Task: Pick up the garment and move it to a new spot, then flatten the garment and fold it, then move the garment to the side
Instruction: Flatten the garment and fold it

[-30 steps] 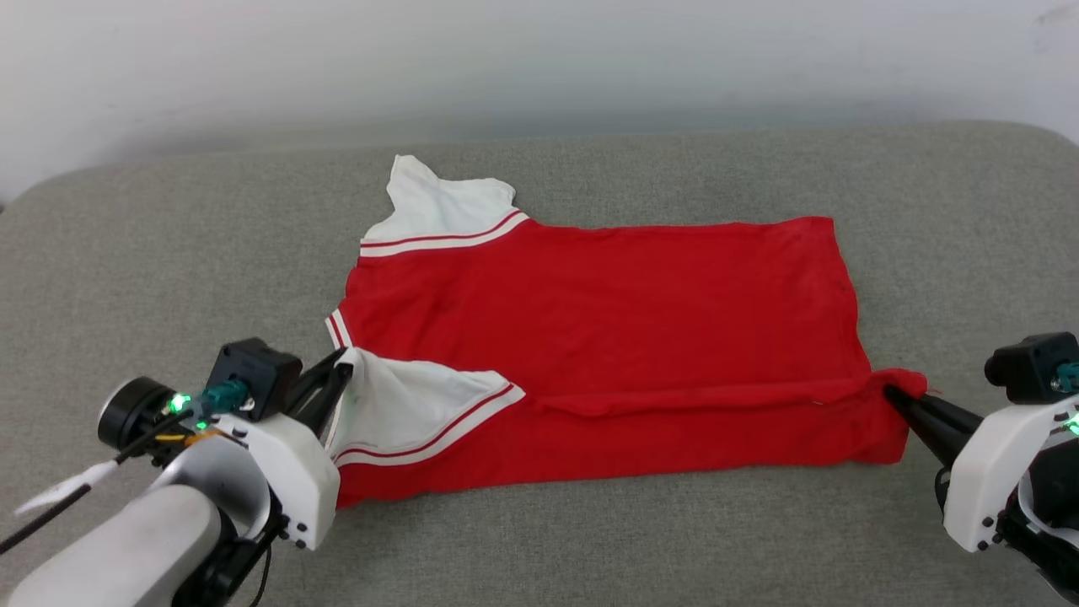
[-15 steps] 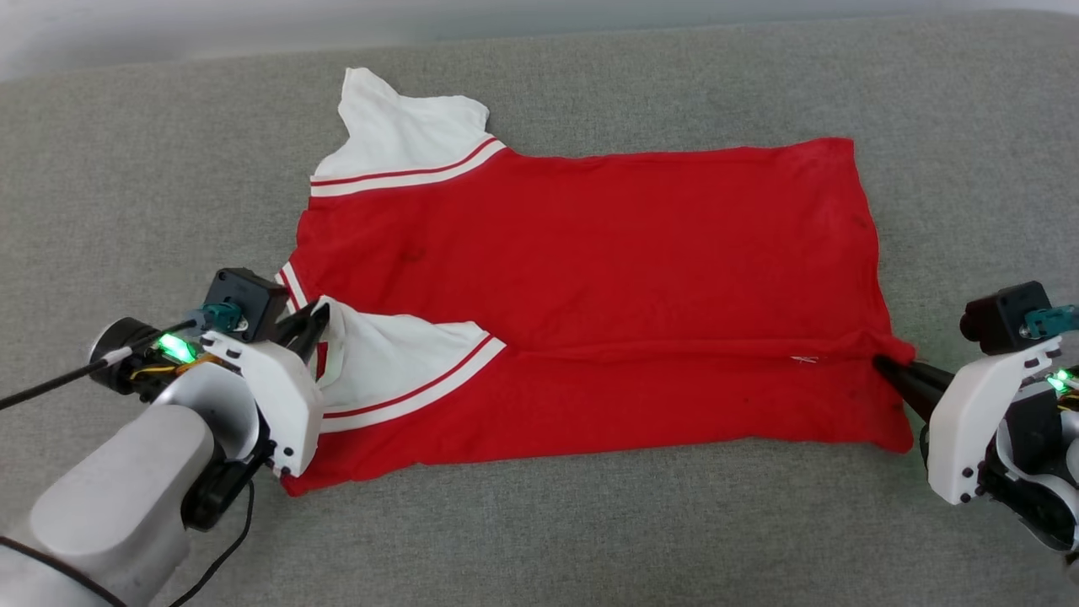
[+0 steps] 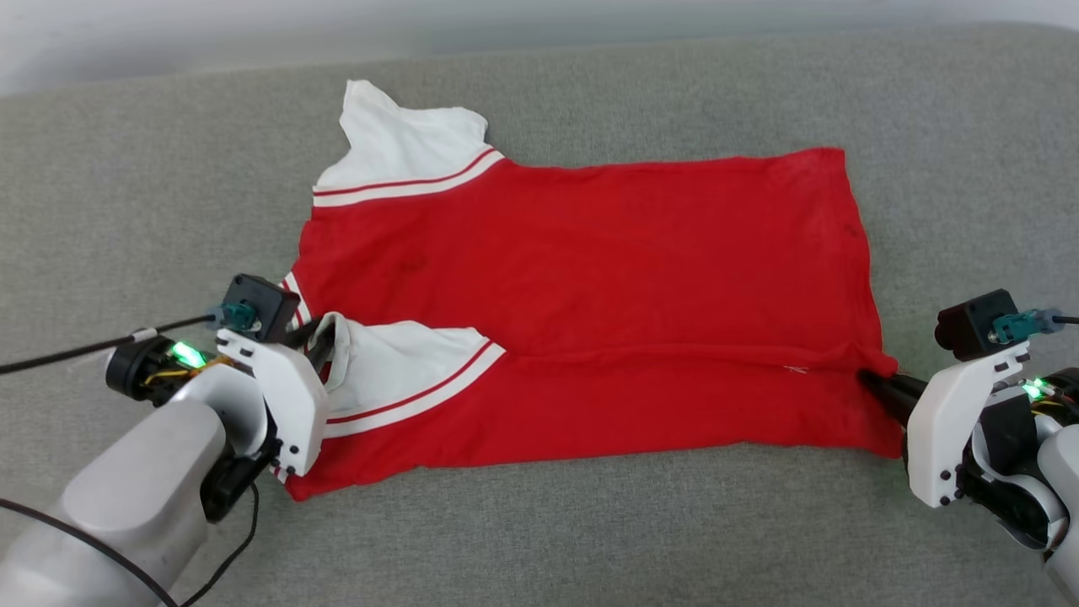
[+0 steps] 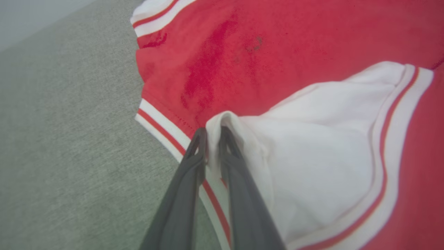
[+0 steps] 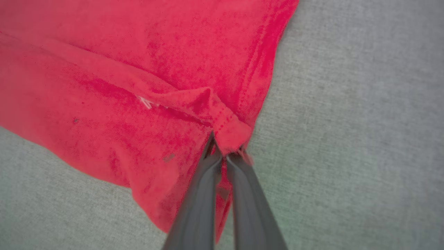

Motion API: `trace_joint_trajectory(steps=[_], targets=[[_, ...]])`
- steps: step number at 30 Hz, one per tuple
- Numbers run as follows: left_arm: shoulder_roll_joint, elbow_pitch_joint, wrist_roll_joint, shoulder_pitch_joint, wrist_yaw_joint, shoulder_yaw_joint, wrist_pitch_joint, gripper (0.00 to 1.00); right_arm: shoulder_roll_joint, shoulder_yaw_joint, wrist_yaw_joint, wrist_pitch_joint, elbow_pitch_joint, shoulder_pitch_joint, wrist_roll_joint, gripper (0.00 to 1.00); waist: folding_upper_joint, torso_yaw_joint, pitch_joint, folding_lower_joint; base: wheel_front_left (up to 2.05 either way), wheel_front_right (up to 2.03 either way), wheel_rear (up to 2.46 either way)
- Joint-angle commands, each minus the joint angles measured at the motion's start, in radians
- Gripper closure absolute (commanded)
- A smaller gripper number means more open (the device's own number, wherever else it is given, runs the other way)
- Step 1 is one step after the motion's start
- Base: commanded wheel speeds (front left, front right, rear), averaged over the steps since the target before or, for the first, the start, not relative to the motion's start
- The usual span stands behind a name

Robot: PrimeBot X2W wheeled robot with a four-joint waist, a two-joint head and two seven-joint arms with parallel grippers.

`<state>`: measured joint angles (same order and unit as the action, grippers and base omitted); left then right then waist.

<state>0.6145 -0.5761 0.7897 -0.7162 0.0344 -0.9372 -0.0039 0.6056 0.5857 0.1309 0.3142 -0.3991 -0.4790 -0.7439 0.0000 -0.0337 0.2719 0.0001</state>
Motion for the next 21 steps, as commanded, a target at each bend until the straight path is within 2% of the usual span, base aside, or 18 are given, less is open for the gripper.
trace_joint_trajectory(steps=[1, 6, 9, 15, 21], targets=[[-0.001, -0.004, 0.007, -0.015, 0.002, 0.002, -0.004, 0.00, -0.005, -0.002, 0.000, -0.011, -0.003, -0.011, 0.000, 0.00, 0.0000, 0.006, -0.020, -0.0001, 0.00, 0.00, 0.00], [0.023, 0.017, 0.014, -0.040, 0.016, 0.007, 0.023, 0.00, 0.011, -0.006, 0.000, -0.056, 0.021, 0.002, 0.004, 0.00, 0.0000, 0.021, -0.070, -0.0001, 0.00, 0.00, 0.00], [0.047, 0.047, 0.027, -0.051, 0.022, 0.002, 0.085, 0.00, 0.016, -0.012, 0.000, -0.076, 0.037, 0.010, 0.010, 0.00, 0.0000, 0.027, -0.092, -0.0001, 0.00, 0.00, 0.00], [0.112, 0.144, 0.077, -0.097, 0.042, -0.014, 0.295, 0.00, 0.014, -0.022, 0.000, -0.088, 0.072, 0.024, 0.025, 0.00, 0.0000, 0.032, -0.113, -0.0001, 0.00, 0.00, 0.00], [0.156, 0.244, 0.187, -0.120, 0.061, -0.044, 0.566, 0.00, 0.001, -0.027, 0.000, -0.074, 0.098, 0.029, 0.034, 0.00, 0.0000, 0.030, -0.115, -0.0001, 0.00, 0.00, 0.00]])
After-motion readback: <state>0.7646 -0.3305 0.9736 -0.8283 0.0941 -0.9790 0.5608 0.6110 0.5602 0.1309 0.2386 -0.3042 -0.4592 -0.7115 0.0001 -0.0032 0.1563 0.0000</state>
